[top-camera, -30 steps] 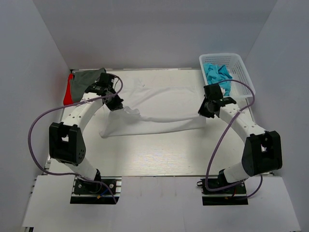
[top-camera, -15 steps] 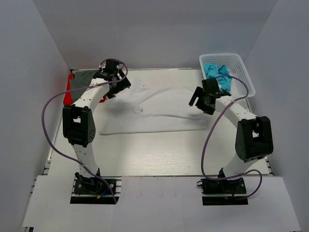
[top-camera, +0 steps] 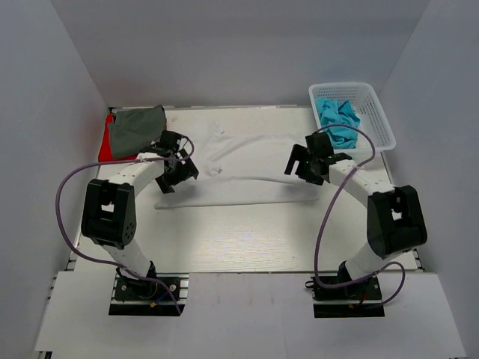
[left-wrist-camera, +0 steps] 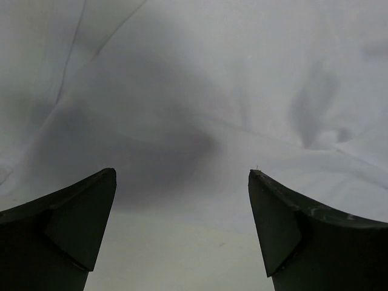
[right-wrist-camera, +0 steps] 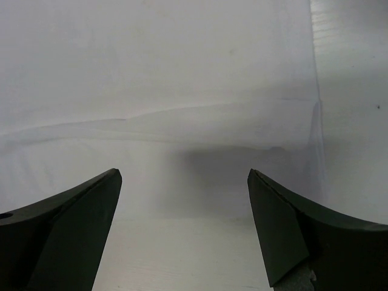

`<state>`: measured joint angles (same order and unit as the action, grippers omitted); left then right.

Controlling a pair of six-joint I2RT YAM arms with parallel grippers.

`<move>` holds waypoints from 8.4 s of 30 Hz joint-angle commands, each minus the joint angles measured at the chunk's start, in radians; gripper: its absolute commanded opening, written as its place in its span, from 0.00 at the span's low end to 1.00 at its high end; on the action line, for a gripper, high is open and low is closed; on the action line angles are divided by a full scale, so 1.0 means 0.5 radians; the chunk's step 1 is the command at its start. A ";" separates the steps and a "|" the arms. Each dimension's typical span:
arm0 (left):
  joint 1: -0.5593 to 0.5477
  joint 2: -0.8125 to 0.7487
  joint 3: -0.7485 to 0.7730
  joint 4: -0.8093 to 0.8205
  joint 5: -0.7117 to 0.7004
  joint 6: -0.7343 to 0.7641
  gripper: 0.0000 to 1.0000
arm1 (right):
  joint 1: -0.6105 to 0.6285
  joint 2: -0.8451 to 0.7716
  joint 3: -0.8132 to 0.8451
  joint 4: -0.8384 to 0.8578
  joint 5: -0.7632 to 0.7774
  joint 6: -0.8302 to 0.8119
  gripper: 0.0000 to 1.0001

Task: Fold and stack the t-shirts
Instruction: Fold the flattened tshirt in 1/3 of the way, then grap the side of the flattened tshirt furthest away from the robot with both arms, then fold the other side of the tshirt into a rectangle

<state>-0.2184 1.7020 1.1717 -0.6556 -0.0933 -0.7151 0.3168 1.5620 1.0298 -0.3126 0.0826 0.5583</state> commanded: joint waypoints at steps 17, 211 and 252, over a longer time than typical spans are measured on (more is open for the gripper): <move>0.010 -0.112 -0.196 0.075 -0.007 -0.064 1.00 | 0.008 0.683 0.407 0.393 0.065 0.034 0.90; -0.039 -1.574 -1.260 -0.118 0.386 -0.137 0.68 | 0.146 -0.270 -0.302 -0.252 0.728 0.095 0.70; -0.861 -0.431 -0.730 0.394 0.497 -0.039 0.96 | 0.182 0.036 -0.222 0.162 0.172 0.007 0.90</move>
<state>-0.6224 1.5013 0.7792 -0.3813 0.2024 -0.7254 0.4137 1.6306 0.9199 -0.2359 0.1612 0.5655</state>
